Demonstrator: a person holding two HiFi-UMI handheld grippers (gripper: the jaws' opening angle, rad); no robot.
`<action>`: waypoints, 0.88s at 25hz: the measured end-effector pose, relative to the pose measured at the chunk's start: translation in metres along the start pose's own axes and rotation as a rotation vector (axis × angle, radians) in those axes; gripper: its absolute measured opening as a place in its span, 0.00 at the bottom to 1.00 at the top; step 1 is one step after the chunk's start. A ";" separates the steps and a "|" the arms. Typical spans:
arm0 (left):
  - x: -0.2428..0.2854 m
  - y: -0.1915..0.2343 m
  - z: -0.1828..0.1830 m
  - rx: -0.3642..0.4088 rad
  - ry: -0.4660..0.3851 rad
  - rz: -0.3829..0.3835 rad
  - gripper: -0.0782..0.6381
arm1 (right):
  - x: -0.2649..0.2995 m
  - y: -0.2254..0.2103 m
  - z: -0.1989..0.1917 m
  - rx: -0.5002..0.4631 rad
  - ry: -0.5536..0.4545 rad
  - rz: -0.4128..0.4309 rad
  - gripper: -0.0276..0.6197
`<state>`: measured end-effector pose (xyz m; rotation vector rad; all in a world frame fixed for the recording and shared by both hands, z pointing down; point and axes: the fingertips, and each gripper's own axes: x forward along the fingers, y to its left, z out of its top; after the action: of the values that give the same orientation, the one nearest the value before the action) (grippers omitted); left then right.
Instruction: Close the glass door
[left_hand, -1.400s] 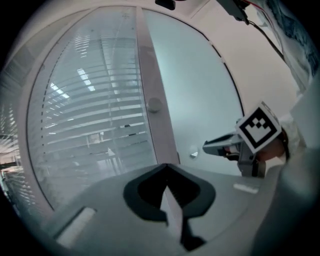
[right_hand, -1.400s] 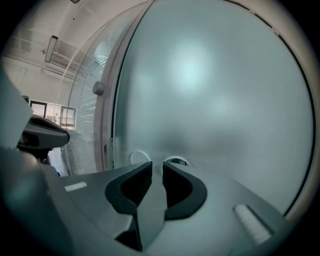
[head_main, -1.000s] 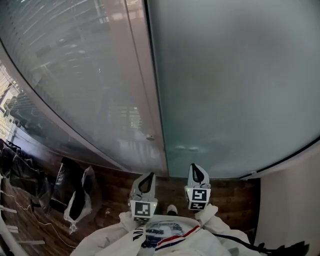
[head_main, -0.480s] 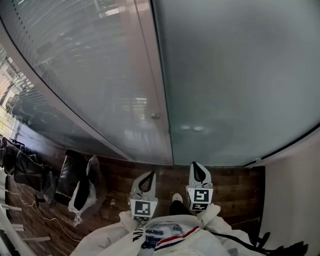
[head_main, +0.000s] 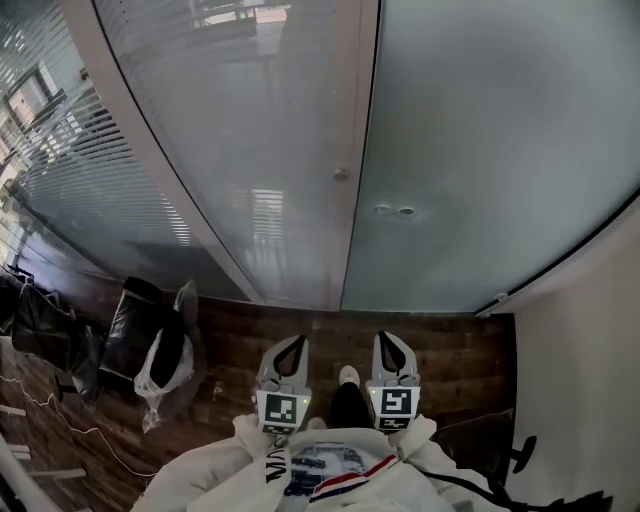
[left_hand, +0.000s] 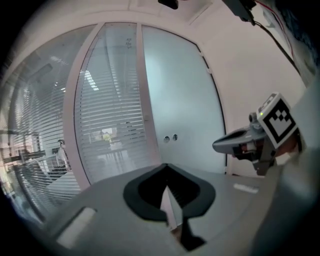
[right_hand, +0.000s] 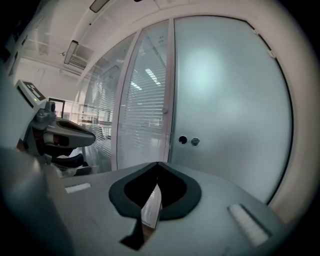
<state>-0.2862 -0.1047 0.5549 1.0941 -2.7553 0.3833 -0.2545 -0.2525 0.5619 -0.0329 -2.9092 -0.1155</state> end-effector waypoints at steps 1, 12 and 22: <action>-0.010 -0.001 -0.003 0.001 0.001 -0.002 0.11 | -0.009 0.007 0.001 -0.006 -0.003 0.000 0.05; -0.073 -0.019 -0.001 -0.042 -0.066 -0.052 0.11 | -0.088 0.043 0.000 -0.032 0.028 -0.069 0.05; -0.102 -0.050 -0.009 -0.048 -0.060 -0.063 0.11 | -0.131 0.054 -0.026 -0.023 0.090 -0.041 0.05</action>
<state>-0.1780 -0.0707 0.5488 1.1963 -2.7583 0.2790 -0.1196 -0.2030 0.5609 0.0279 -2.8198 -0.1532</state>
